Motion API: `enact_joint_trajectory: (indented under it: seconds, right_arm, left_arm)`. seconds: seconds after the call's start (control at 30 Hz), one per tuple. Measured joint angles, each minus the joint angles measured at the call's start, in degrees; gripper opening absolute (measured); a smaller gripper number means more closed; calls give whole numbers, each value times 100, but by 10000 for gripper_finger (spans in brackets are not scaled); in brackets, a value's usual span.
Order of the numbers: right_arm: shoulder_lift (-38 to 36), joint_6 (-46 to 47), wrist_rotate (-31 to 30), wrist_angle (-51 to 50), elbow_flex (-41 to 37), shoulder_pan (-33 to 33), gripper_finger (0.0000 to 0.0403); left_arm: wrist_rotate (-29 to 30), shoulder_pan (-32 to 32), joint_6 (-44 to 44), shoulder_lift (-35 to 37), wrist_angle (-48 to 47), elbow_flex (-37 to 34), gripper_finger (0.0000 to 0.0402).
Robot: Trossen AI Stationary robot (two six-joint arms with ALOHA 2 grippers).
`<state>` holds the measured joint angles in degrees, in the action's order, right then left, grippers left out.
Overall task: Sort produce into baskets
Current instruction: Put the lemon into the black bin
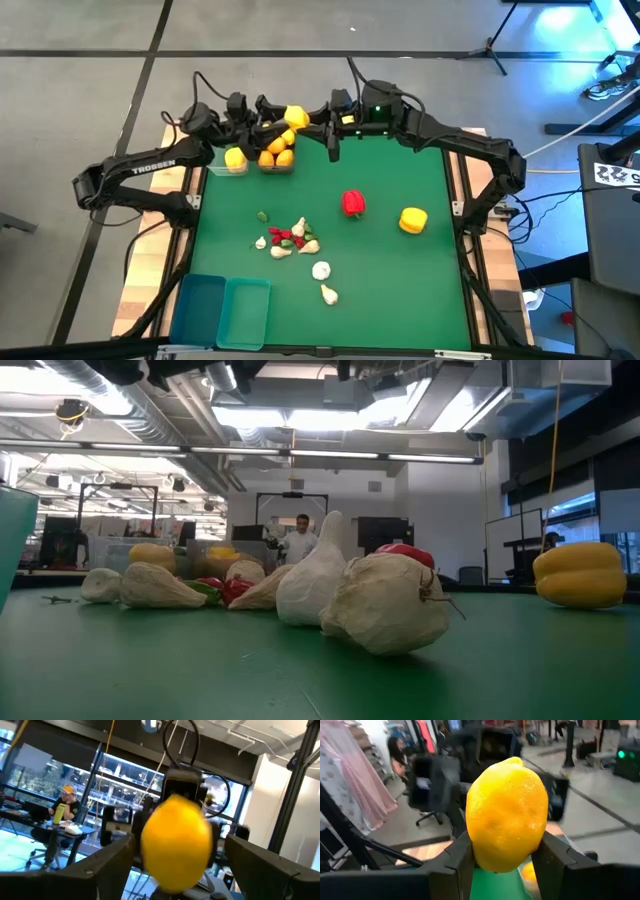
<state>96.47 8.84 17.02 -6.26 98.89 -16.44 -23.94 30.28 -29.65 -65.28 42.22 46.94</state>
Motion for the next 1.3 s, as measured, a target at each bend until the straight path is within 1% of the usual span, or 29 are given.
enact_joint_trajectory:
  seconds: [0.1, 0.37, 0.57, 0.83, 1.23, 1.3]
  right_arm:
    - [2, 125, 167, 171, 0, 2, 147]
    - [9, 143, 164, 179, 0, -7, 147]
    - [209, 143, 166, 197, 7, -7, 147]
    - [262, 166, 167, 309, 7, -9, 147]
    - [282, 184, 168, 326, 7, -9, 147]
    - [282, 184, 168, 323, 7, -9, 147]
  left_arm:
    - [80, -2, 38, -2, 8, 0, 304]
    - [127, 0, 109, 0, 3, 0, 304]
    - [127, 0, 85, -26, -10, 0, 304]
    - [125, 0, 105, -26, -12, 0, 304]
    - [125, 0, 260, -26, -273, 2, 304]
    - [125, 1, 281, -26, -273, 2, 299]
